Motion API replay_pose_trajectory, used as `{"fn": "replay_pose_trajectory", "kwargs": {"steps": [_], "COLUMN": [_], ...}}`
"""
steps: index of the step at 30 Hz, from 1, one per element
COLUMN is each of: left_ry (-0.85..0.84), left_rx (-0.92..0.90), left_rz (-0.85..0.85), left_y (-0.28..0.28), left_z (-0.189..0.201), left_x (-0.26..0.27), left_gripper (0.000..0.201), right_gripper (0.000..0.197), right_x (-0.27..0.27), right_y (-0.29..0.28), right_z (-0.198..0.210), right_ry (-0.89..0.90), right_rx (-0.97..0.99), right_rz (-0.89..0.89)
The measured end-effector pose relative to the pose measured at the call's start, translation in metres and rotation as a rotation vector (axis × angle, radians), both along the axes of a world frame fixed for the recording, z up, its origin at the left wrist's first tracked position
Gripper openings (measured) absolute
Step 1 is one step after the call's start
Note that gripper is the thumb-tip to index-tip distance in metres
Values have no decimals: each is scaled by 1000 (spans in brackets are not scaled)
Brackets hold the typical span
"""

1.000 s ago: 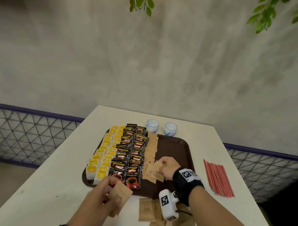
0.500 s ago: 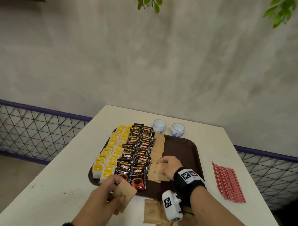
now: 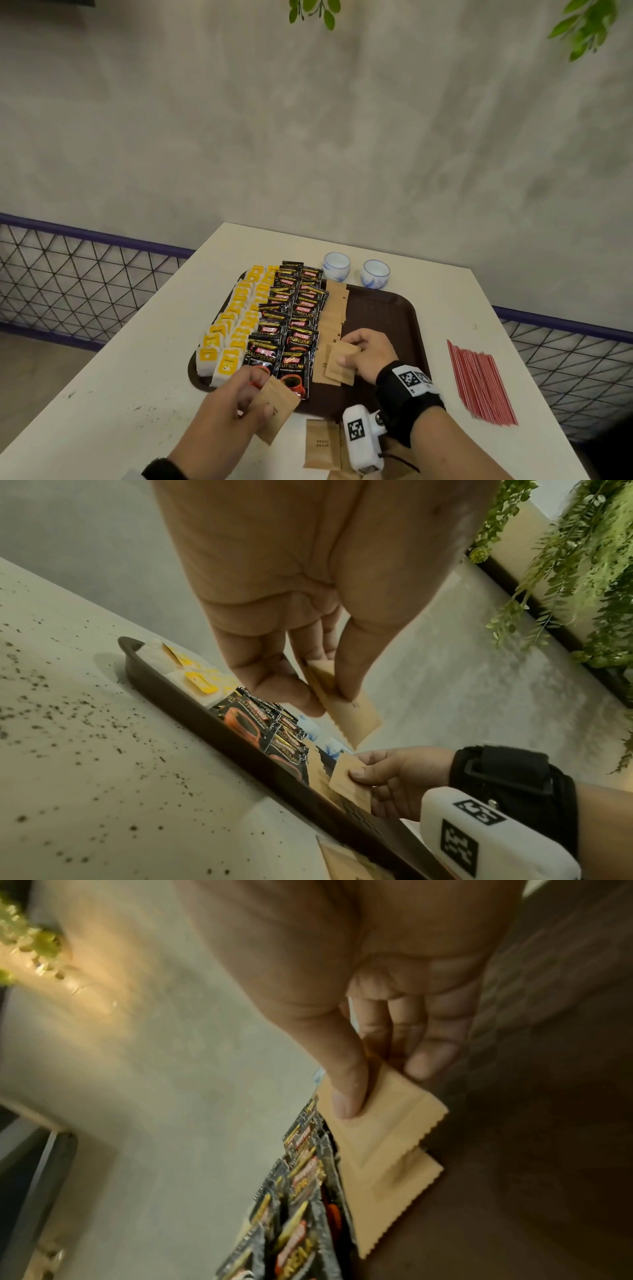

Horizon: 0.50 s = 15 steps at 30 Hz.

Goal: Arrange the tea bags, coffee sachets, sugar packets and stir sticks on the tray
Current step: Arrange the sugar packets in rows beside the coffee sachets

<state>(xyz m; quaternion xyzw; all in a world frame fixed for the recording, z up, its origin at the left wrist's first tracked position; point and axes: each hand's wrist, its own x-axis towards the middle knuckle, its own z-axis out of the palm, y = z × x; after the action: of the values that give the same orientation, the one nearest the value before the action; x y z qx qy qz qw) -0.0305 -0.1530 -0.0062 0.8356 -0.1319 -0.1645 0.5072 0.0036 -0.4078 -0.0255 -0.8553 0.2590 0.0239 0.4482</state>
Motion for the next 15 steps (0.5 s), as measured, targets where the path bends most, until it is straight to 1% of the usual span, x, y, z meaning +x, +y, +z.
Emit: {"fn": "replay_pose_trajectory", "kwargs": {"steps": [3, 6, 9, 12, 15], "left_ry": [6, 24, 26, 28, 39], "left_rx": [-14, -49, -66, -73, -90], "left_rz": [-3, 4, 5, 5, 9], "left_y": [-5, -9, -8, -4, -4], "left_z": [1, 3, 5, 5, 5], "left_x": [1, 2, 4, 7, 9], "left_gripper": [24, 23, 22, 21, 21], "right_gripper": [36, 34, 31, 27, 16], "right_x": [0, 2, -1, -8, -19], "right_y": [5, 14, 22, 16, 2], "right_z": [0, -5, -7, -5, 3], "right_ry": [1, 31, 15, -7, -59], "right_rx": [53, 15, -23, 78, 199], "right_rz": [-1, 28, 67, 95, 56]}}
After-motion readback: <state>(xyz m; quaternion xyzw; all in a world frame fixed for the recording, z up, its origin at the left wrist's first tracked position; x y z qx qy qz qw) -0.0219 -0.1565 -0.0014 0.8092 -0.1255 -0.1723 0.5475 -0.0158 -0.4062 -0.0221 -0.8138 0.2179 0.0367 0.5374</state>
